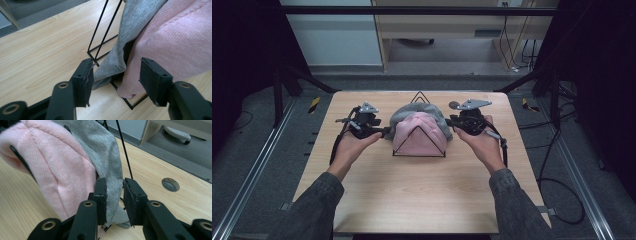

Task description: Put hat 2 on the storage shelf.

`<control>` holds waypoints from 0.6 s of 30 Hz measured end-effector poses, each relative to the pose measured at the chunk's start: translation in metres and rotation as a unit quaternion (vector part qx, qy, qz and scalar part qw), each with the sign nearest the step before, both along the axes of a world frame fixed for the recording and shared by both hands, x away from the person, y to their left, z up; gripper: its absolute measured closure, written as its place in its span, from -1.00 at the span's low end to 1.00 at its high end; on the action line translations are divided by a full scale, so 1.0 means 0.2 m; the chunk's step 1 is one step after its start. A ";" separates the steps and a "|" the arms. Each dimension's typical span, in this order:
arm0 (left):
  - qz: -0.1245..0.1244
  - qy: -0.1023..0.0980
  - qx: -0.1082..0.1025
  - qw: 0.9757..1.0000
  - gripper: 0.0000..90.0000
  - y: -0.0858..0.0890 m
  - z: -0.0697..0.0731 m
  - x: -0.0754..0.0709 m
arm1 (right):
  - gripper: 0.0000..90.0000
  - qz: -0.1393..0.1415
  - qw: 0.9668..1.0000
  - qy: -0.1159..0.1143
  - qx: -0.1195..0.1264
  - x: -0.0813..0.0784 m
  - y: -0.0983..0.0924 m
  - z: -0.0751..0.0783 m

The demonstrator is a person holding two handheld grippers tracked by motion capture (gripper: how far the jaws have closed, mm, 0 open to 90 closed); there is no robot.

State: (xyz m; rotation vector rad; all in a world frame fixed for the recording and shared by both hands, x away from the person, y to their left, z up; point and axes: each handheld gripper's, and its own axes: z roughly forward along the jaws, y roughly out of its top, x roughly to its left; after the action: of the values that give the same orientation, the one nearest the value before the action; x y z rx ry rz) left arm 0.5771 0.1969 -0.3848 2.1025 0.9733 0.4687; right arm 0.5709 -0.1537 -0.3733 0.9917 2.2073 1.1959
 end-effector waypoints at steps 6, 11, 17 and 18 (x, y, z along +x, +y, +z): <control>0.003 0.004 0.002 1.000 -0.26 0.00 0.01 -0.03 | 0.42 -0.007 1.000 -0.005 0.003 -0.03 -0.02 0.04; 0.009 0.008 -0.002 1.000 -0.49 0.00 0.03 -0.04 | -0.01 -0.014 1.000 -0.013 0.008 -0.05 -0.04 0.08; 0.012 0.008 -0.018 1.000 -0.65 0.00 0.04 -0.09 | -0.74 -0.053 0.998 -0.025 0.019 -0.07 -0.09 0.11; 0.011 0.008 -0.019 1.000 -0.67 0.00 0.04 -0.10 | -0.78 -0.057 0.998 -0.028 0.021 -0.08 -0.10 0.11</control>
State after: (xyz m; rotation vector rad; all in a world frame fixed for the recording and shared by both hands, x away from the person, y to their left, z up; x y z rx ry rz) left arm 0.5574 0.1978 -0.3763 2.0670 1.0071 0.4426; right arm 0.5551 -0.1734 -0.3521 1.0723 2.0616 1.2068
